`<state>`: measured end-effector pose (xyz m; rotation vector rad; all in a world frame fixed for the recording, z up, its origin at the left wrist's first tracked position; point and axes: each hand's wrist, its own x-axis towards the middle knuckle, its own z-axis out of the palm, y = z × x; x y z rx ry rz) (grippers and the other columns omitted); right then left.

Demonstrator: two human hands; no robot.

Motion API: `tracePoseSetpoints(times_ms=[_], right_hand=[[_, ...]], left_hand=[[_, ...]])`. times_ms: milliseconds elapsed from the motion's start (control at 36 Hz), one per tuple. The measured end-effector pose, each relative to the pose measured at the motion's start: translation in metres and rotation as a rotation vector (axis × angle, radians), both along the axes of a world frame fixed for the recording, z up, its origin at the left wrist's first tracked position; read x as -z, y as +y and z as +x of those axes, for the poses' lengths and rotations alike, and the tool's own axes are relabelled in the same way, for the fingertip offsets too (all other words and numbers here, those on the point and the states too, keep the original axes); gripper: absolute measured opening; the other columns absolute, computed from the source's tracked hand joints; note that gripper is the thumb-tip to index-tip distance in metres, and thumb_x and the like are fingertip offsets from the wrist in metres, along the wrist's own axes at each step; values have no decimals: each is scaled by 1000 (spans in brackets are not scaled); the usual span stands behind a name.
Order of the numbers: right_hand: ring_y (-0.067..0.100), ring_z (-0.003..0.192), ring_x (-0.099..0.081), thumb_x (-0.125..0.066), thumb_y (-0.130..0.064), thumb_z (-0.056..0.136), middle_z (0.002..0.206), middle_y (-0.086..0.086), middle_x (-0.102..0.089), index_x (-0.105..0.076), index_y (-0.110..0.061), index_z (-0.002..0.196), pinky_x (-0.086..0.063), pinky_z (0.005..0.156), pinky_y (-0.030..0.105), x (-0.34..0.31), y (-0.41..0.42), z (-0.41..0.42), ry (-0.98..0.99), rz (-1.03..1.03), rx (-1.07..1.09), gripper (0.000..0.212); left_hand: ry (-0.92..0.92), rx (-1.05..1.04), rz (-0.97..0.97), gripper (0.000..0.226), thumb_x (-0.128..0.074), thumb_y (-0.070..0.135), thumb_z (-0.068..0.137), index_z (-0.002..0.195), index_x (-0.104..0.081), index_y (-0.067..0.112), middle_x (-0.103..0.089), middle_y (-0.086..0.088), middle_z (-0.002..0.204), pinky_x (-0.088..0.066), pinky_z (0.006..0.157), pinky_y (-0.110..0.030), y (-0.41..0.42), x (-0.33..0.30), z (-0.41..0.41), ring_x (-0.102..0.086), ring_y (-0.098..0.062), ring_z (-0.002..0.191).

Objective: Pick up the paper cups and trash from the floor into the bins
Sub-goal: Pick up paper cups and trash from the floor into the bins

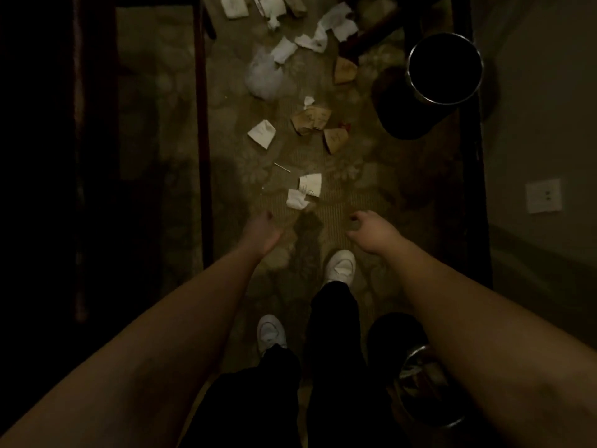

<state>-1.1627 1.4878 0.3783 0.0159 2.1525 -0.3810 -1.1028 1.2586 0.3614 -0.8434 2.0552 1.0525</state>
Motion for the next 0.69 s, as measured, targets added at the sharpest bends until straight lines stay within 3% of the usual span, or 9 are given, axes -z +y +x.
tracePoseSetpoints(times_ms=[83, 194, 278, 361, 417, 500, 639, 694], right_hand=[[28, 131, -46, -57, -32, 97, 150, 9, -39, -42, -15, 149, -42, 107, 40, 25, 0, -33, -18, -13, -13, 56], [27, 127, -49, -59, -34, 96, 146, 8, -43, -45, -18, 146, -45, 104, 40, 59, 0, -64, -37, -2, -15, 54], [27, 123, -51, -60, -35, 96, 143, 9, -46, -48, -18, 143, -46, 102, 40, 88, 2, -75, -31, 2, -26, 51], [26, 120, -53, -60, -34, 96, 143, 9, -47, -49, -18, 142, -48, 93, 36, 123, 4, -82, -46, 12, -41, 49], [26, 124, -52, -60, -34, 96, 146, 8, -45, -48, -18, 143, -48, 92, 36, 146, 2, -86, -50, 28, -43, 51], [27, 126, -52, -62, -34, 95, 142, 9, -51, -53, -14, 139, -45, 104, 40, 183, -2, -92, -8, -11, -1, 49], [25, 109, -60, -63, -33, 95, 132, 9, -56, -57, -12, 132, -53, 92, 43, 252, -18, -101, 28, -18, 68, 44], [23, 107, -60, -64, -33, 94, 130, 5, -57, -52, -13, 136, -54, 88, 41, 281, -24, -104, 41, -66, 199, 48]], left_hand=[[-17, -20, -26, 45, -62, 23, 95, 139, -50, 19, -58, -4, 130, -47, 74, -27, -3, 16, -22, -58, -16, 103], [-41, -2, -48, 48, -64, 20, 95, 141, -49, 15, -56, -8, 131, -36, 56, -19, -8, 48, -48, -54, -8, 86], [-57, 39, -77, 50, -66, 22, 92, 140, -50, 15, -53, -9, 137, -50, 75, -28, -13, 78, -63, -57, -20, 108], [-55, 56, -45, 50, -66, 26, 92, 138, -53, 12, -53, -11, 137, -50, 96, -42, -14, 112, -72, -56, -29, 119], [-36, 79, -35, 46, -64, 29, 93, 134, -56, 11, -56, -12, 135, -48, 97, -42, -15, 138, -77, -57, -30, 118], [-21, 116, -64, 41, -61, 18, 95, 136, -54, 15, -54, -9, 137, -44, 92, -35, -18, 180, -84, -55, -27, 120], [28, 190, -62, 48, -62, 16, 95, 141, -49, 15, -53, -8, 139, -48, 101, -41, -25, 252, -94, -54, -24, 123], [48, 225, -58, 49, -64, 22, 94, 140, -49, 15, -53, -8, 139, -47, 102, -43, -28, 282, -97, -54, -24, 123]])
